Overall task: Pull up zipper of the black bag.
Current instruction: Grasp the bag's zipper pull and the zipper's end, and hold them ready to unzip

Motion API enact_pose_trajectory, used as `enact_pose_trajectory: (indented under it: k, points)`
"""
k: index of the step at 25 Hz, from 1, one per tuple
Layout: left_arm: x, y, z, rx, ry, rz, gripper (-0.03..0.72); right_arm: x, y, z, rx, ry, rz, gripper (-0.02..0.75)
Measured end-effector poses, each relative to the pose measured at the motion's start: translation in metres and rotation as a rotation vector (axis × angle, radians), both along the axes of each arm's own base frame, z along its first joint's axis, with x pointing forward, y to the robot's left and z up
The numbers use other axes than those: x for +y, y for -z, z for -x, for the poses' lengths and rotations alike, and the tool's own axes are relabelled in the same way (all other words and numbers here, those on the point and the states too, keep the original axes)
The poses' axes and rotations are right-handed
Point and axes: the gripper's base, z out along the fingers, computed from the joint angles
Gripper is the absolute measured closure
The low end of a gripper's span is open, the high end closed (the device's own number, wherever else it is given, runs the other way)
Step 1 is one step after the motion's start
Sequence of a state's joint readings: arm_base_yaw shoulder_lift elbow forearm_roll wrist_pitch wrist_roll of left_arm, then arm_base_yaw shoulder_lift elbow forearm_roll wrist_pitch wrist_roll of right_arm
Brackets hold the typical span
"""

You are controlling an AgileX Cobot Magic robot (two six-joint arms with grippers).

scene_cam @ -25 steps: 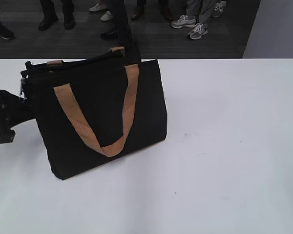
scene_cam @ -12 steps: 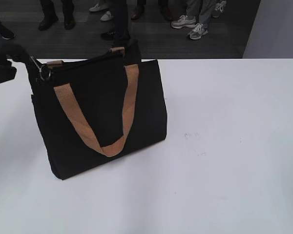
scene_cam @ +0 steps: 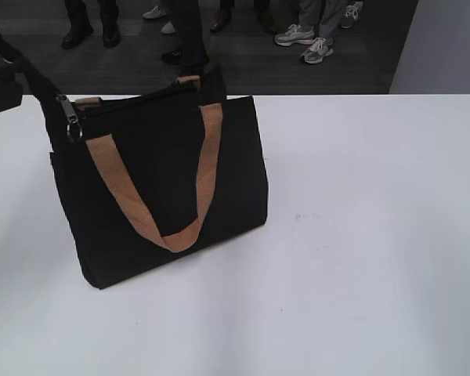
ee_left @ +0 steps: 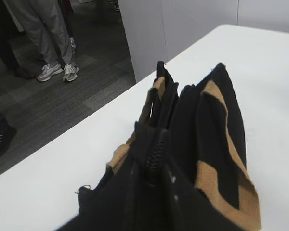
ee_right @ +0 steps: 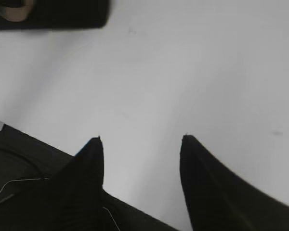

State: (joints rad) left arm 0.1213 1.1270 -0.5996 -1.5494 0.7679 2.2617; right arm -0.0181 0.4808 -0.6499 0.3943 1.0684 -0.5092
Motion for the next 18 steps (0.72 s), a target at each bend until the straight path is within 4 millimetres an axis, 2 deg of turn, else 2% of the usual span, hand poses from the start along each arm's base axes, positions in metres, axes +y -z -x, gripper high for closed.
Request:
enact_pose_trajectory:
  k: [6, 11, 18]
  points:
    - [-0.001, -0.003, -0.001, 0.056, -0.041, 0.126, 0.617, 0.012, -0.022, -0.037, -0.013, -0.196, -0.026, 0.337]
    - [-0.001, -0.007, -0.002, 0.072, -0.068, 0.212, 0.62, 0.018, -0.036, -0.077, 0.007, -0.273, -0.075, 0.337]
    - [-0.005, -0.013, 0.0, 0.063, -0.017, 0.287, 0.623, 0.023, -0.067, -0.119, -0.085, -0.364, -0.085, 0.337]
